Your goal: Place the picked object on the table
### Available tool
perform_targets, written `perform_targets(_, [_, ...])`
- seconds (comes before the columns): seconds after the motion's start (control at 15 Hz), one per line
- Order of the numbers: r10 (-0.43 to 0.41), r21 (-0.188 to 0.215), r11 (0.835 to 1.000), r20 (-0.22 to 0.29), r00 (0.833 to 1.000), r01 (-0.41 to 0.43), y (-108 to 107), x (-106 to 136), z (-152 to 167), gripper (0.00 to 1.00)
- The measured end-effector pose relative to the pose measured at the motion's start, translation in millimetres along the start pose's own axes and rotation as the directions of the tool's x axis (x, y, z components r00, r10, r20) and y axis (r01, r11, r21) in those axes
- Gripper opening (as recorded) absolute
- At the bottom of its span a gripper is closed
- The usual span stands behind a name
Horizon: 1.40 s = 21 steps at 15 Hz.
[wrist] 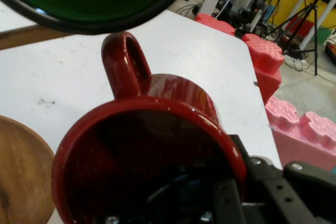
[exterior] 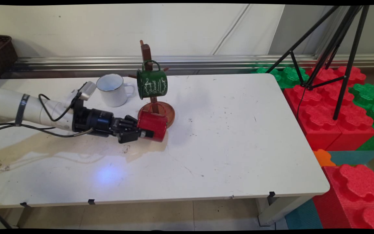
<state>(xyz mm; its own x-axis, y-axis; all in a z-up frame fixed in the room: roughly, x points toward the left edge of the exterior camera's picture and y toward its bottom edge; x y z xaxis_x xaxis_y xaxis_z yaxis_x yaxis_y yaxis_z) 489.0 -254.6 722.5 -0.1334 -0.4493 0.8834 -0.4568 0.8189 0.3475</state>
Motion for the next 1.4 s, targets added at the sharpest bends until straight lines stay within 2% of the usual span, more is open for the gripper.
perform_targets(0.47, [0.033, -0.024, 0.999, 0.040, 0.999, -0.032, 13, -1, -17, 0.00])
perform_targets(0.93, [0.098, -0.045, 0.995, 0.091, 0.991, -0.094, 23, 5, -53, 0.00])
perform_targets(1.2, [0.161, -0.051, 0.987, 0.126, 0.979, -0.155, 26, 13, -80, 0.00])
perform_targets(1.4, [0.213, -0.047, 0.977, 0.163, 0.963, -0.208, 26, 19, -105, 0.00])
